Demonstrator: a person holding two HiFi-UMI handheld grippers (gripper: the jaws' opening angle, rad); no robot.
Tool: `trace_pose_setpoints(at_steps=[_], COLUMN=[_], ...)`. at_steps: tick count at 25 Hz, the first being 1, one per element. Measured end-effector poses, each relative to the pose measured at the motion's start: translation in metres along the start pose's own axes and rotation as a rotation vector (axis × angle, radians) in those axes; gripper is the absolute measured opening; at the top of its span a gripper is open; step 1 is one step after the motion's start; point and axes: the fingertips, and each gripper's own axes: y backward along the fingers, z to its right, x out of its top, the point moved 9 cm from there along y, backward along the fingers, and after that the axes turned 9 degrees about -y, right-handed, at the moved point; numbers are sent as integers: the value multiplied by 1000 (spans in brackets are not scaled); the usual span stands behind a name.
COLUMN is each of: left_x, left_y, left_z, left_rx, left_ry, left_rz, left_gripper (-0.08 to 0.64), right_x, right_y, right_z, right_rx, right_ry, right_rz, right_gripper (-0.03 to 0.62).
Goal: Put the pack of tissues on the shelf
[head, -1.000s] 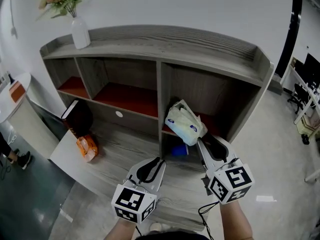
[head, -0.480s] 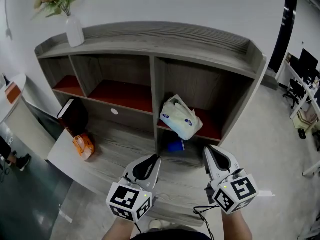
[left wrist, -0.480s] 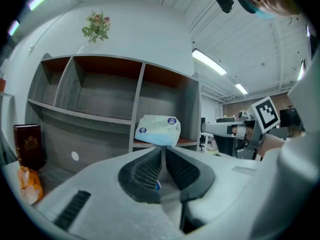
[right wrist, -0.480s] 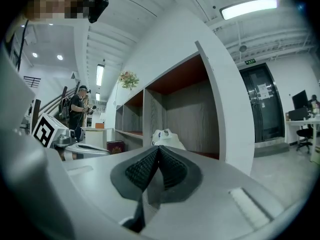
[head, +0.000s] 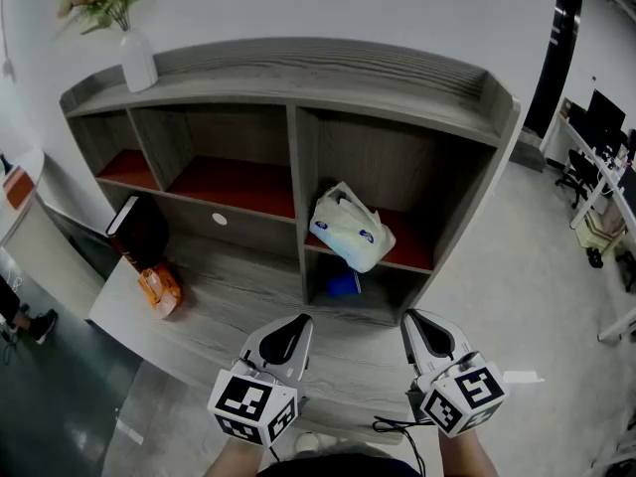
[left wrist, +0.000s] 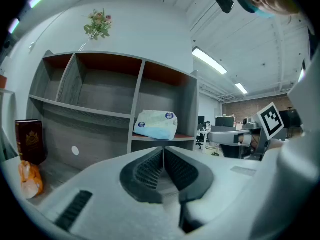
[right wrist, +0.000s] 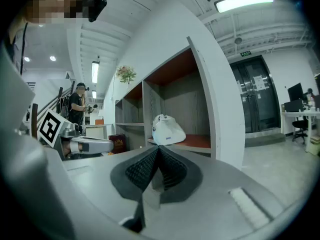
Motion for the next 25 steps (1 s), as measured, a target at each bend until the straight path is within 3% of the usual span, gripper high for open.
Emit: trace_pose_setpoints(at_steps=[12, 25], left_x=[-25, -27], left_y=[9, 13], left_z=[12, 10], left_rx=[-10, 16], left_ry=[33, 22], left_rz=[-70, -85], left_gripper=[-6, -6], right_x=[-35, -44], right_y=[10, 6], right_z=[1, -4], right_rx=[-19, 1], right_ry=[-38, -57], right_rz=[-94, -124], right_gripper=[2, 2])
